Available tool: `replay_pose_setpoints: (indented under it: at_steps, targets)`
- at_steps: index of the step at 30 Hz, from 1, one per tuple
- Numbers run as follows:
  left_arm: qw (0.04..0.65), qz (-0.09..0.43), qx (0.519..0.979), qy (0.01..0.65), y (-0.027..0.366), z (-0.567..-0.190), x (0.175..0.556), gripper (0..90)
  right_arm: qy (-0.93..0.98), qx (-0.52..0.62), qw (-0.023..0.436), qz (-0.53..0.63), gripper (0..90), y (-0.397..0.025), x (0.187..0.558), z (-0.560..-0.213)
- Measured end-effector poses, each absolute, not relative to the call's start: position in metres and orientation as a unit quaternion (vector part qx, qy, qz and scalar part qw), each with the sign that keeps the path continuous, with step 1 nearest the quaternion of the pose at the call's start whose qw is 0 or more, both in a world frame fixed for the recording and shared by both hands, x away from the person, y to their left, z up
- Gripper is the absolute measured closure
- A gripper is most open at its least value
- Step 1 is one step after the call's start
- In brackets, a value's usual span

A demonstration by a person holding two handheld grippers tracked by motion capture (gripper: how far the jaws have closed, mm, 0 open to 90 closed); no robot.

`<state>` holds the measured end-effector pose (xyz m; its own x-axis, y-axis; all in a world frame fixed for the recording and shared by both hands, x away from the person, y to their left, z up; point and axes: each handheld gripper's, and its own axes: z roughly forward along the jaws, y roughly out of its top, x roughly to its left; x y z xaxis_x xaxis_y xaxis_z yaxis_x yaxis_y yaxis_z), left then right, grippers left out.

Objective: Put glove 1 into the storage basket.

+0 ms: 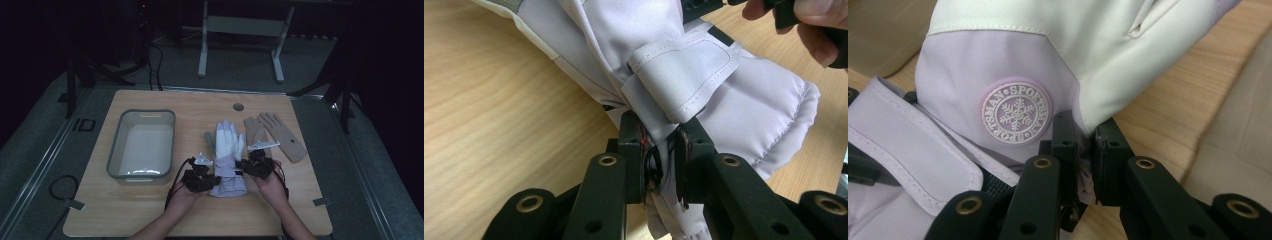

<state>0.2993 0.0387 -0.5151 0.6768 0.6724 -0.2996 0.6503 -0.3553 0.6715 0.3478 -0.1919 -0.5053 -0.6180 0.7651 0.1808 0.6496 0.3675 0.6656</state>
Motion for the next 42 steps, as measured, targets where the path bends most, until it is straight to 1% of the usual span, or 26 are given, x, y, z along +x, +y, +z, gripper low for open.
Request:
replay_pose_setpoints:
  at_steps: [17,25,38,42]
  targets:
    - [0.398,0.04,0.832,0.385,0.07,-0.474,0.309,76.9,0.824,0.405,0.099,0.383,82.0,-0.162,0.357,-0.466]
    - [0.393,0.055,0.836,0.38,0.084,-0.458,0.313,76.8,0.826,0.397,0.101,0.388,82.0,-0.148,0.362,-0.451]
    - [0.396,0.067,0.83,0.386,0.114,-0.441,0.316,76.9,0.828,0.379,0.101,0.4,82.0,-0.119,0.371,-0.432]
    - [0.397,0.075,0.827,0.391,0.133,-0.429,0.317,76.9,0.83,0.369,0.105,0.406,82.1,-0.102,0.374,-0.42]
